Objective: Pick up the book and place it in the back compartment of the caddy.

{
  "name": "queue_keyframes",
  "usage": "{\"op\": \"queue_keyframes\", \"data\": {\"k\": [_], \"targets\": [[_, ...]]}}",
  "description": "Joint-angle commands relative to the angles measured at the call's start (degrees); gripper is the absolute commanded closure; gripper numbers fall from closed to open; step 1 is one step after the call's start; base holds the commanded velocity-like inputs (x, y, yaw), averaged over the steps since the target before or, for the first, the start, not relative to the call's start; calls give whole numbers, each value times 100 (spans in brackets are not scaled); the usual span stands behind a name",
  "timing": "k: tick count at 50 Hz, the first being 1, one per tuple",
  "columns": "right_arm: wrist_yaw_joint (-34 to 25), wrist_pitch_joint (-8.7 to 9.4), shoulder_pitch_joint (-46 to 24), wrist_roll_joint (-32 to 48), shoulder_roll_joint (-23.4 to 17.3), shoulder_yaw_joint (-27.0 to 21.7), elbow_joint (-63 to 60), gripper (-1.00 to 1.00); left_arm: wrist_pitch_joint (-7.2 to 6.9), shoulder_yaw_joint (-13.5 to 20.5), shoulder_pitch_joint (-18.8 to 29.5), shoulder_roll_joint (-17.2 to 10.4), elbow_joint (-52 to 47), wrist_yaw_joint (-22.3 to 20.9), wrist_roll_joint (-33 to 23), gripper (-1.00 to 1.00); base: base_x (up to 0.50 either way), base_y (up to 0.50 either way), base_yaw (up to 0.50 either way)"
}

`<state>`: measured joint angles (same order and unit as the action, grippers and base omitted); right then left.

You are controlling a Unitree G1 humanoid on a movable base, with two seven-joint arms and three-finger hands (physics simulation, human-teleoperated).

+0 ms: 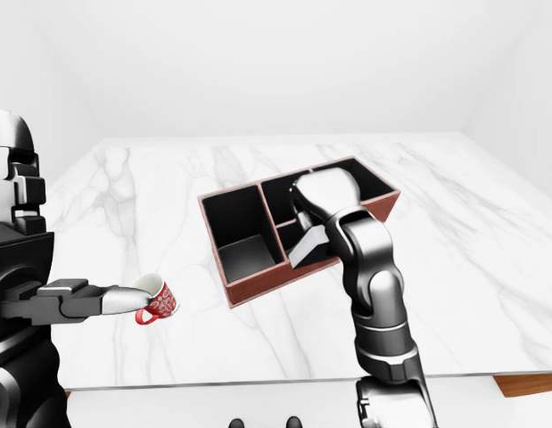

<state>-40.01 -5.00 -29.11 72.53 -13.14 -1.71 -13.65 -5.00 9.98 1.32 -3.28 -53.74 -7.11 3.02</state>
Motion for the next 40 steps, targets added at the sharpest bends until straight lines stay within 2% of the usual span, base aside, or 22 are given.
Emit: {"op": "queue_keyframes", "data": {"k": [1, 40], "targets": [[1, 0, -166, 176, 50, 47, 106, 100, 0, 30, 9, -4, -2, 1, 21, -100, 0, 0, 0], [1, 0, -529, 820, 161, 180, 663, 100, 0, 45, 32, -19, -12, 20, 54, -100, 0, 0, 0]]}}
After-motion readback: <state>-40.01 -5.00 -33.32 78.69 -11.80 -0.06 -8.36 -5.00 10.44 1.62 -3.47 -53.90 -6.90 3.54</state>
